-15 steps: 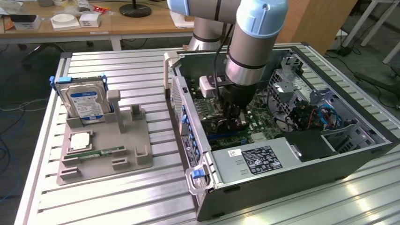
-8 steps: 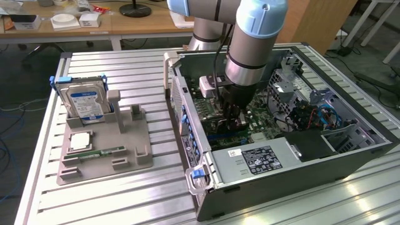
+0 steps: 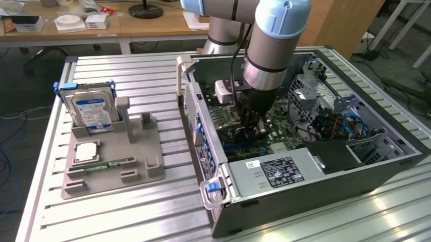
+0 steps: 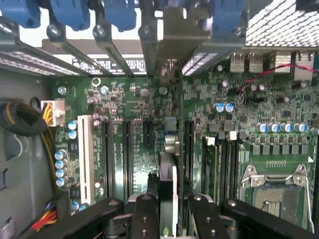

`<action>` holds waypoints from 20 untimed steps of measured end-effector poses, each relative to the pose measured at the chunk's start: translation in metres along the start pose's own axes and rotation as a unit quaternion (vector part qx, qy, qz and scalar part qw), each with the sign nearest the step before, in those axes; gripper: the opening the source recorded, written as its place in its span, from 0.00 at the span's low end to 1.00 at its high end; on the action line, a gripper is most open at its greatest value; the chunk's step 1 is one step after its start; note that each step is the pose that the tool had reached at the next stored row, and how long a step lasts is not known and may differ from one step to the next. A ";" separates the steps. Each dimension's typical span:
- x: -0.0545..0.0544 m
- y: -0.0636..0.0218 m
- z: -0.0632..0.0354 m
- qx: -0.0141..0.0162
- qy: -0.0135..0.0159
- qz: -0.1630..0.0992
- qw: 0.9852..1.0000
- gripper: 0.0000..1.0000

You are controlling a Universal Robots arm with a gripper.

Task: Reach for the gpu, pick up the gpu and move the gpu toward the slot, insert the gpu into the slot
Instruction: 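Insert the gpu into the slot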

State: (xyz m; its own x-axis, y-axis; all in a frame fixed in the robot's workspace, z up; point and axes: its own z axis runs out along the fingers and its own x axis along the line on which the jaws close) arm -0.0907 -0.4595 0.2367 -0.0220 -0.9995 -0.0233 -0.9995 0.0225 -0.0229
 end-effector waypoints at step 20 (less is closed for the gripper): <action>0.001 -0.0015 0.0000 0.000 0.000 -0.003 1.000 0.27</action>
State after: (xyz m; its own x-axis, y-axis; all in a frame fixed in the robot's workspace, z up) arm -0.0893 -0.4602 0.2367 -0.0168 -0.9996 -0.0230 -0.9996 0.0173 -0.0228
